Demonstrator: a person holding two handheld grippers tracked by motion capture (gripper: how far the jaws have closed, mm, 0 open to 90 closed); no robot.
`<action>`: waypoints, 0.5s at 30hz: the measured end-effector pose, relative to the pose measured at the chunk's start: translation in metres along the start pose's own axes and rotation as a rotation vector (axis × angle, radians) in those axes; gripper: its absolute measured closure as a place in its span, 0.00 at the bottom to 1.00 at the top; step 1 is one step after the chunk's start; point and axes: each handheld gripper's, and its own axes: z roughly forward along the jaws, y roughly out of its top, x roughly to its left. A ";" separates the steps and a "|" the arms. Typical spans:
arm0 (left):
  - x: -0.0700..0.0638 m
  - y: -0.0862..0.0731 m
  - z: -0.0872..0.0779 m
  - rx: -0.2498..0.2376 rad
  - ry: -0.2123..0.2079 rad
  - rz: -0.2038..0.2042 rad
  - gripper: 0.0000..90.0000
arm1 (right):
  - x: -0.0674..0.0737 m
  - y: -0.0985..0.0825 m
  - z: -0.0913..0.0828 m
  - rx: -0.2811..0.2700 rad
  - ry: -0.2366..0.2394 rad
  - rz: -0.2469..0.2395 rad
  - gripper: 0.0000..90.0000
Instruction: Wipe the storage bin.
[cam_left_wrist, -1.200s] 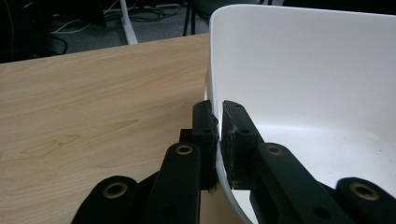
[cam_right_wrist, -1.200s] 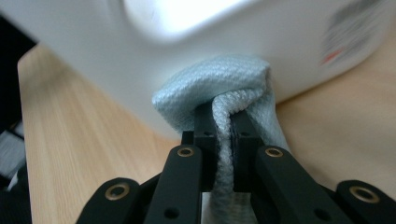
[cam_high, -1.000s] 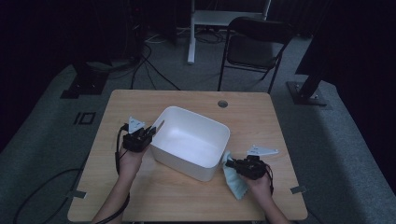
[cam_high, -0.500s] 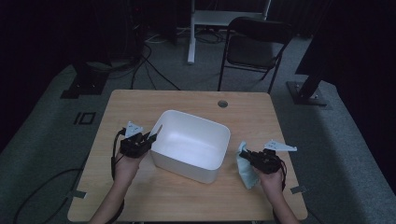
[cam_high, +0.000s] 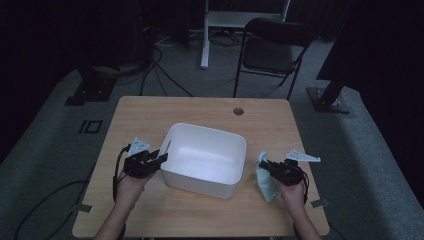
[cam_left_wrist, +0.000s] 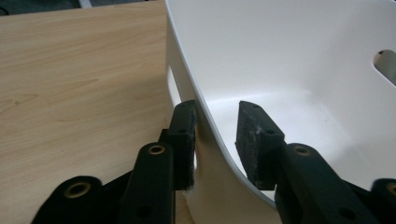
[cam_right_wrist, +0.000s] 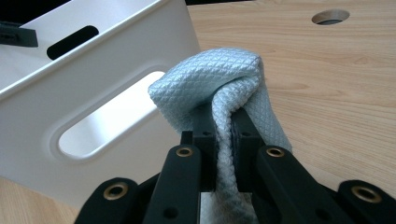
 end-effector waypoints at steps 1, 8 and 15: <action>-0.001 -0.001 -0.001 0.003 -0.003 0.004 0.73 | 0.000 0.000 0.000 -0.001 0.001 0.001 0.93; -0.010 -0.008 -0.010 0.000 -0.011 0.024 0.67 | -0.001 -0.001 -0.001 -0.006 0.002 0.006 0.92; -0.019 -0.018 -0.019 -0.012 -0.020 0.035 0.62 | -0.001 -0.001 -0.002 -0.009 0.003 0.008 0.92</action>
